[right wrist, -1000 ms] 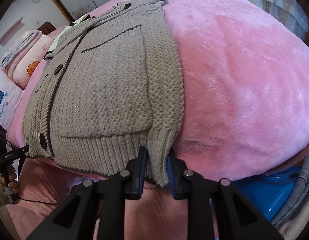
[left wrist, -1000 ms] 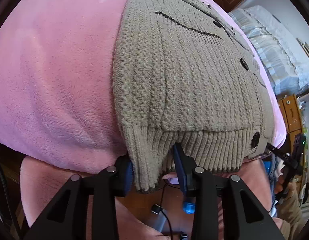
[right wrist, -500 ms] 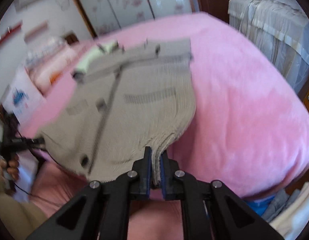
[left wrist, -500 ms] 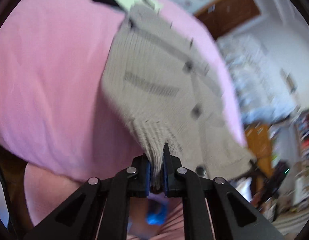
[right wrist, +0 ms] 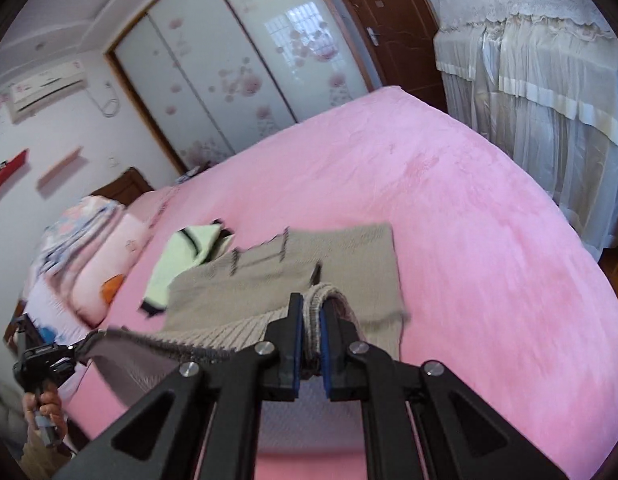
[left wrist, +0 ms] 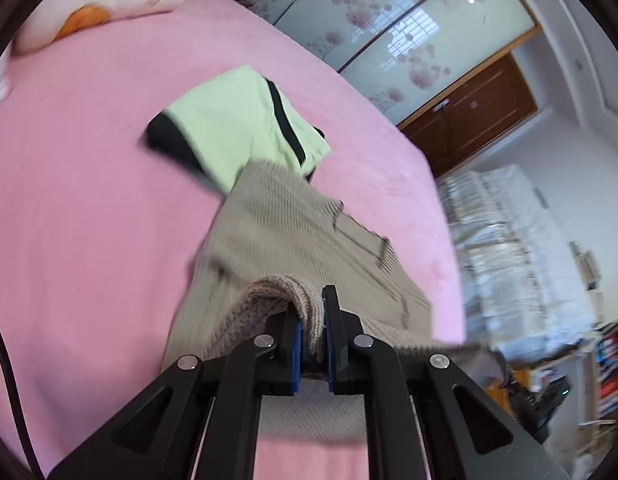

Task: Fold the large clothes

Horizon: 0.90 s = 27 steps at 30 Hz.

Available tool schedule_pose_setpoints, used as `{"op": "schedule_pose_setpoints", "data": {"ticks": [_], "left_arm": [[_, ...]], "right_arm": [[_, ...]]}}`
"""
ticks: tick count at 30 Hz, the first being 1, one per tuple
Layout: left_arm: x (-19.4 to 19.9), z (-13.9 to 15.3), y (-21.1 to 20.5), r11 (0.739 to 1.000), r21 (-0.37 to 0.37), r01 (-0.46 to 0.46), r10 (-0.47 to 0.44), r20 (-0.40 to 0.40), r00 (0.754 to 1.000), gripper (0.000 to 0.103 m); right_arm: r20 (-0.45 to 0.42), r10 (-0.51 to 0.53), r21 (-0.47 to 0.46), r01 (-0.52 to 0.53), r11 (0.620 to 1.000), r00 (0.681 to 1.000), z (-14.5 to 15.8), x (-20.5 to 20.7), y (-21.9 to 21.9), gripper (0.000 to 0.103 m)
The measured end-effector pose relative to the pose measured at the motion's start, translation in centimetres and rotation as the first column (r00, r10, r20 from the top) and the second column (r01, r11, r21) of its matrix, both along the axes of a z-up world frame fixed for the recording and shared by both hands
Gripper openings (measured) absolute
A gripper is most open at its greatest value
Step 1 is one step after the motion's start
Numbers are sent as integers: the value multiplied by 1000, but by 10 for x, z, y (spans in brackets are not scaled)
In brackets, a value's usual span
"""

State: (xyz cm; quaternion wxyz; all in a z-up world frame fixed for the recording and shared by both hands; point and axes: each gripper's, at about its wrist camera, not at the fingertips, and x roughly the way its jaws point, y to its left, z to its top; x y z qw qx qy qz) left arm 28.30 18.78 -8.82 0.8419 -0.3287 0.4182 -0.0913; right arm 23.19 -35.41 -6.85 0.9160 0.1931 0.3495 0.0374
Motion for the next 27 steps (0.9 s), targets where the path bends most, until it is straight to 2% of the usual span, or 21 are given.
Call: {"op": "schedule_pose_setpoints", "data": {"ticks": [4,7,9,10,12,14,15,16,17,18,20,24,27], "left_arm": [[85,-31,-23,995,104,-2,5,-27,1000,7],[127,-72,-38,986,168,15,2,-103,995,9],[149,-99,-43,983,173,56,-24,-181,983,15],[154,-105,-43,984,166,71,-37,-198,979,22],[158,-109,-40,985,136,102,-74,-198,977,32],[157,-104,-34,985,110,129,-111,-161,981,55],[153,-101,-29,986,109,125,-110,-141,984,62],[149,-96,-26,987,116,112,-98,-116,988,75],[144,-92,-22,988,123,96,-86,-90,992,81],[142,-87,-17,989,124,85,-79,-51,996,81],[143,-84,-15,988,127,93,-89,-31,996,81],[149,-89,-19,973,181,144,-136,-57,989,81],[155,-99,-26,965,171,201,-193,-66,979,81]], "right_arm": [[-83,-63,-21,61,998,995,-46,83,-2,7],[-214,-74,-26,70,997,974,-100,130,-5,9],[-290,-68,-25,63,998,955,-125,145,-6,12],[-303,-59,-11,58,998,951,-132,147,-8,15],[-283,-42,33,54,998,958,-134,144,-15,19],[-253,-23,89,47,995,967,-131,139,-24,32],[-242,-20,108,47,993,970,-129,137,-28,36],[-234,-22,120,52,991,972,-126,134,-32,45],[-227,-26,125,55,991,974,-124,133,-34,51],[-212,-28,134,58,989,977,-121,130,-37,51],[-201,-24,141,53,989,979,-118,133,-41,52],[-202,26,111,-3,994,979,-120,145,-33,52],[-201,57,81,-42,996,978,-124,154,-26,52]]}}
